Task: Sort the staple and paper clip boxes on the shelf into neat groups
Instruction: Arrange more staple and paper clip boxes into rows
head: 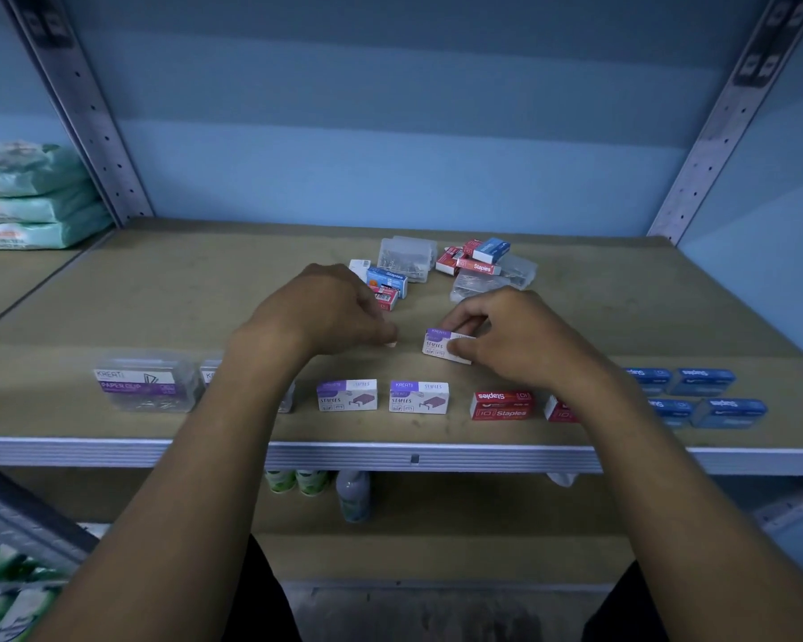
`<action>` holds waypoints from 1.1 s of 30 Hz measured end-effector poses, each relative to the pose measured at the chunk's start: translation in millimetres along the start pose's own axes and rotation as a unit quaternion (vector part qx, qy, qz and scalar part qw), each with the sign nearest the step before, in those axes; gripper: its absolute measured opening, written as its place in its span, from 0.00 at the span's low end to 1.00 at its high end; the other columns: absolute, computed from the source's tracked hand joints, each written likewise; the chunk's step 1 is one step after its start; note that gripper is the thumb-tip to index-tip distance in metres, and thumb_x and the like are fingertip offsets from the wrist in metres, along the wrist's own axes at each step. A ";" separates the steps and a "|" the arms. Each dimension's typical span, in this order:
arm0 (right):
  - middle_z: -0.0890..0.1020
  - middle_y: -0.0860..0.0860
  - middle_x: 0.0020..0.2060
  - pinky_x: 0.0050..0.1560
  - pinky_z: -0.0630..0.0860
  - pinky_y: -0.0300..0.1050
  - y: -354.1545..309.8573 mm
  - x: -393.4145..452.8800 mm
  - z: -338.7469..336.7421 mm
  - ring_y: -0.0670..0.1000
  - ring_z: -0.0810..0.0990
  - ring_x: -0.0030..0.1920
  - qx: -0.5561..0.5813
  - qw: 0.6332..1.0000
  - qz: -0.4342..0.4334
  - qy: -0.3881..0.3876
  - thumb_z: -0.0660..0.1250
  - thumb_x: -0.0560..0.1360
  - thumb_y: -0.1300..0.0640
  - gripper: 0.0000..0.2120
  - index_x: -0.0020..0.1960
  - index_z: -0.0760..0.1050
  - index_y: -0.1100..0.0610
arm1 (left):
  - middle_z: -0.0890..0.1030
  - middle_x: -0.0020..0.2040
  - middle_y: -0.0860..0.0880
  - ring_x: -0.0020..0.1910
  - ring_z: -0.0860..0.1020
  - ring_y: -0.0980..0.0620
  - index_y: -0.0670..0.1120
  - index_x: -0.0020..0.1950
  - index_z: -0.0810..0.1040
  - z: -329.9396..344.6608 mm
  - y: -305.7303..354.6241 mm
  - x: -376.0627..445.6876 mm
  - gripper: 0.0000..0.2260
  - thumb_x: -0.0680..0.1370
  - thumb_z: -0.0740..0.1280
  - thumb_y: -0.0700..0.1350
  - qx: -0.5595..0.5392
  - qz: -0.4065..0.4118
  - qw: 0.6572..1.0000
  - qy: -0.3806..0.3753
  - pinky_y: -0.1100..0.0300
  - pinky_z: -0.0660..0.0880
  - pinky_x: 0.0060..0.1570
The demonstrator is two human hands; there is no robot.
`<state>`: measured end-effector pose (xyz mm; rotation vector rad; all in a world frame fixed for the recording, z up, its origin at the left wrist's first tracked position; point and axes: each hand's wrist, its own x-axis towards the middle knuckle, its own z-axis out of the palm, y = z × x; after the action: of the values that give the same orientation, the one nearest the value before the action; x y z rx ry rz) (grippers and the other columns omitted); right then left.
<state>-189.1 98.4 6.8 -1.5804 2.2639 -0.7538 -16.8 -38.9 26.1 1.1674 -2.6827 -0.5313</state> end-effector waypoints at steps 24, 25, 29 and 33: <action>0.86 0.41 0.38 0.35 0.69 0.25 -22.0 -4.5 6.6 0.34 0.80 0.36 0.043 0.997 -0.042 -0.039 0.75 0.74 0.56 0.07 0.50 0.86 0.46 | 0.81 0.52 0.57 0.46 0.76 0.58 0.55 0.51 0.85 -20.2 -9.7 -30.4 0.13 0.67 0.78 0.54 0.014 -0.003 0.999 -0.052 0.63 0.71 0.41; 0.86 0.41 0.38 0.35 0.70 0.26 -22.4 -4.6 6.5 0.34 0.81 0.36 0.040 0.998 -0.042 -0.039 0.75 0.74 0.57 0.07 0.49 0.86 0.46 | 0.81 0.51 0.58 0.45 0.76 0.60 0.55 0.51 0.85 -20.6 -11.6 -32.1 0.12 0.68 0.78 0.50 0.011 0.020 0.998 -0.064 0.66 0.70 0.40; 0.86 0.41 0.38 0.37 0.75 0.30 -25.2 -5.5 5.4 0.37 0.82 0.39 0.030 0.998 -0.044 -0.041 0.75 0.74 0.57 0.07 0.48 0.86 0.46 | 0.84 0.45 0.58 0.40 0.78 0.65 0.54 0.47 0.86 -15.4 -16.1 -29.0 0.10 0.69 0.78 0.42 -0.007 0.048 0.997 -0.052 0.69 0.72 0.40; 0.86 0.42 0.38 0.42 0.78 0.35 -26.9 -6.5 5.6 0.39 0.83 0.40 0.036 0.998 -0.040 -0.043 0.75 0.73 0.57 0.08 0.48 0.87 0.46 | 0.83 0.41 0.59 0.38 0.79 0.64 0.54 0.45 0.86 -13.0 -18.2 -25.9 0.10 0.69 0.77 0.40 -0.018 0.050 0.998 -0.046 0.70 0.71 0.37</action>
<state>-162.9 95.8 16.8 -1.6458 2.1004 -0.7643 16.8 -34.7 30.7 1.0161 -2.7779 -0.6301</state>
